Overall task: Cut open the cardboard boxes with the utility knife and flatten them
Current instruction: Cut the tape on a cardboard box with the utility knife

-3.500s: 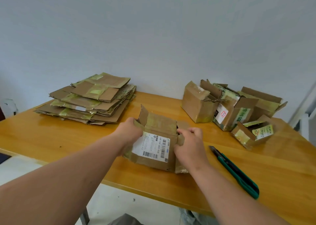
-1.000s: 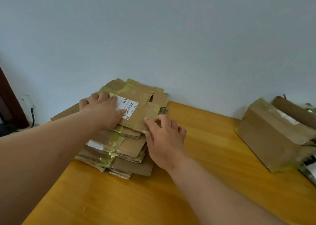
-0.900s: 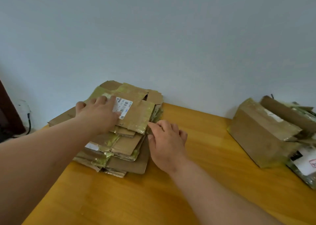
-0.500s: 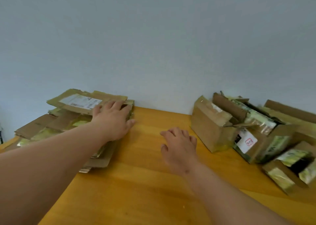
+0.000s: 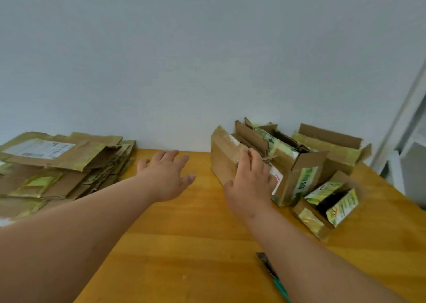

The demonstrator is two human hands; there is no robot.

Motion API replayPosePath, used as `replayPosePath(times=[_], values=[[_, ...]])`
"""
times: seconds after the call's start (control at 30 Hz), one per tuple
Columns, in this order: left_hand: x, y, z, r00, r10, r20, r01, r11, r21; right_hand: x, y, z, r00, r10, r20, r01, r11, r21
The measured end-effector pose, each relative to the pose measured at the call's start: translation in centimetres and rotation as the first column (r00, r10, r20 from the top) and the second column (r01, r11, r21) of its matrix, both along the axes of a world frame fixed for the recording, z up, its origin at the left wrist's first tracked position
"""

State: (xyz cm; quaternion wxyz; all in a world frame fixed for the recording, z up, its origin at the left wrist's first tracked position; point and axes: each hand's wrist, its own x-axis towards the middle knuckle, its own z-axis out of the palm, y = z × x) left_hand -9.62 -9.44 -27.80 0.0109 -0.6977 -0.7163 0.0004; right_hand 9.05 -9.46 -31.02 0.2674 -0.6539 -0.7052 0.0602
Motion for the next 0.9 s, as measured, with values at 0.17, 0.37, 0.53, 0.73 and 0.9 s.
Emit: replayPosePath(times=[0.17,0.37,0.53,0.73,0.9], values=[[1.1,1.1,-0.5,1.0,-0.006,0.018,0.005,1.0,0.006,-0.5,2.1,0.3,0.999,-0.008,-0.05,0.006,0.999,-0.037],[0.7,2.6,-1.2,0.998,0.018,0.054,-0.019,1.0,0.008,-0.4,4.2,0.3,0.98,-0.126,-0.152,0.121,0.992,-0.038],[0.8,2.8,-2.3,0.996,0.026,0.082,-0.027,1.0,0.003,0.0,4.2,-0.6,0.972,-0.143,-0.187,0.157,0.986,0.061],[1.4,1.5,-2.1,0.994,0.016,0.111,-0.025,0.997,0.079,1.0,1.7,-0.5,0.987,-0.024,-0.156,0.047,0.988,0.147],[1.3,-0.9,-1.0,0.994,0.008,0.107,-0.024,0.988,0.152,1.1,-0.7,-0.1,0.98,0.086,-0.181,-0.067,0.991,0.114]])
